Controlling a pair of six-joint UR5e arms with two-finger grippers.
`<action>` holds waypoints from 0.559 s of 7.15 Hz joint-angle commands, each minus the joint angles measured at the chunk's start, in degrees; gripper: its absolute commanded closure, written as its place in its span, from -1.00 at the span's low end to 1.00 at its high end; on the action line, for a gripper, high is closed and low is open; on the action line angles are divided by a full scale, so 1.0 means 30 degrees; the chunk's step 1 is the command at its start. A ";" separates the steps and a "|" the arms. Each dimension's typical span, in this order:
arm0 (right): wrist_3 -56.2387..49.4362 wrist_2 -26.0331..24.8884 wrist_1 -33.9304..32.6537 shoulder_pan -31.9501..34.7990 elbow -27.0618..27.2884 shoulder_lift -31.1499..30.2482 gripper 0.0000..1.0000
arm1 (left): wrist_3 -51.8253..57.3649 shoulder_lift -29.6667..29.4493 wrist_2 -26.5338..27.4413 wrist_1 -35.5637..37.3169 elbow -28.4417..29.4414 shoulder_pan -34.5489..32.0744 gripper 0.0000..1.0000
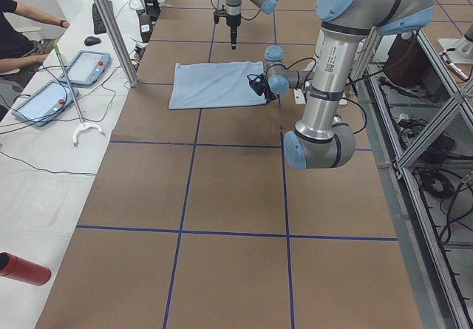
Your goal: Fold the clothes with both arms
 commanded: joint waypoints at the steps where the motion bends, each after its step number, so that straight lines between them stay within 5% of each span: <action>1: 0.0024 -0.0023 0.0000 -0.0069 0.0029 -0.0023 -1.00 | 0.0255 0.0011 0.0154 0.0032 -0.0219 -0.0027 1.00; 4: 0.3904 -0.0751 0.0059 -0.1702 0.0145 -0.0053 -1.00 | 0.0954 0.0012 0.0096 0.1053 -0.0717 -0.0027 1.00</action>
